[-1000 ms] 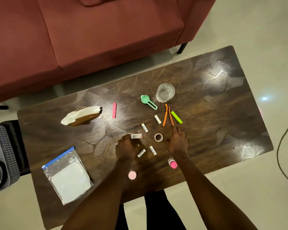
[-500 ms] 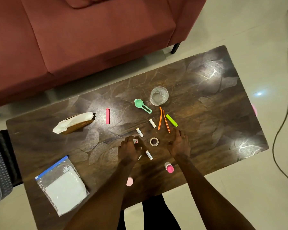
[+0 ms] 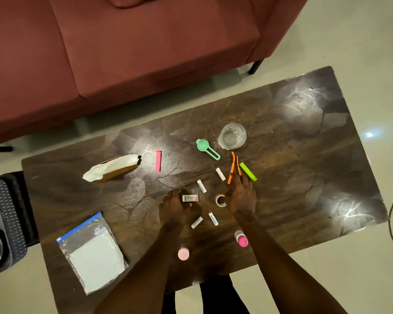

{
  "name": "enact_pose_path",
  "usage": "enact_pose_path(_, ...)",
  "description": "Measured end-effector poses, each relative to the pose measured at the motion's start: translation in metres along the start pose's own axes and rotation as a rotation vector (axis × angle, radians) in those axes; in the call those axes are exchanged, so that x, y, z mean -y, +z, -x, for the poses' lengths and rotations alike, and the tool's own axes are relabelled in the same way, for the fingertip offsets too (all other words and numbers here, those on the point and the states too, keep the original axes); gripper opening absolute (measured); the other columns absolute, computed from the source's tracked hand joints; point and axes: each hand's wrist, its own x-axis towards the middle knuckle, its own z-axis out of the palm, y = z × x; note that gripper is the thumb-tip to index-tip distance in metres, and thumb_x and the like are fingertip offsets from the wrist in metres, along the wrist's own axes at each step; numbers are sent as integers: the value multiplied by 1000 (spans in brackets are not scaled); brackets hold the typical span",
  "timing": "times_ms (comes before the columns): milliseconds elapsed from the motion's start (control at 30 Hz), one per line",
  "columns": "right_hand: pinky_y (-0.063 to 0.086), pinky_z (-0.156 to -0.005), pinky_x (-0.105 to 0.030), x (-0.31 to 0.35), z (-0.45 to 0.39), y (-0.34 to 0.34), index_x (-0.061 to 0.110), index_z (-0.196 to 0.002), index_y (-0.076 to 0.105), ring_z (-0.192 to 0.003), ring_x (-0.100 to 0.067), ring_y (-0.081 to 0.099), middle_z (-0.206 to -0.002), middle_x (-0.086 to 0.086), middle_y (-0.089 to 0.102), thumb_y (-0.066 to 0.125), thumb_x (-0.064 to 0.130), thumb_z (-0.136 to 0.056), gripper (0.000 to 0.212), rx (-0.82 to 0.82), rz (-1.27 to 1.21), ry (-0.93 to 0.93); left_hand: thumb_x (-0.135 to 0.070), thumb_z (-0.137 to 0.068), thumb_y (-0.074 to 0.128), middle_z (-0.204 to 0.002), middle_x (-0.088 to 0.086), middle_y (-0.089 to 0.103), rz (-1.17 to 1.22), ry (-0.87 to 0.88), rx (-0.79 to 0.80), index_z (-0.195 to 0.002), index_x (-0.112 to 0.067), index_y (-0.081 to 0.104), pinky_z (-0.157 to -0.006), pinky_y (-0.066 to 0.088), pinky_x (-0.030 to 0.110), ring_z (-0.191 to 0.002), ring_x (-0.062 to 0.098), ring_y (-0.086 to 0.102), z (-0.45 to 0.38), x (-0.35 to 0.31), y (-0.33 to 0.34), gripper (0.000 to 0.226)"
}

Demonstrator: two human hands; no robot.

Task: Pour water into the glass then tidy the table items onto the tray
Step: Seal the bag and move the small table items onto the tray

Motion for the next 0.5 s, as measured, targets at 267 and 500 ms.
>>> enact_pose_path(267, 37, -103, -45, 23, -12, 8, 18, -135, 51, -128, -32, 44, -140, -11, 48, 67, 21, -79, 58, -70, 16, -65, -30, -81, 68, -127, -1, 58, 49, -41, -43, -124, -24, 55, -98, 44, 41, -120, 26, 53, -5, 21, -11, 45)
enact_pose_path(500, 37, -103, -45, 70, 11, 37, 13, -135, 50, -124, -36, 49, -134, -15, 52, 69, 23, -74, 65, -14, 155, -325, -27, -84, 66, -139, 9, 43, 70, -241, -170, -132, -13, 45, -100, 39, 45, -126, 33, 44, 15, 73, -15, 54)
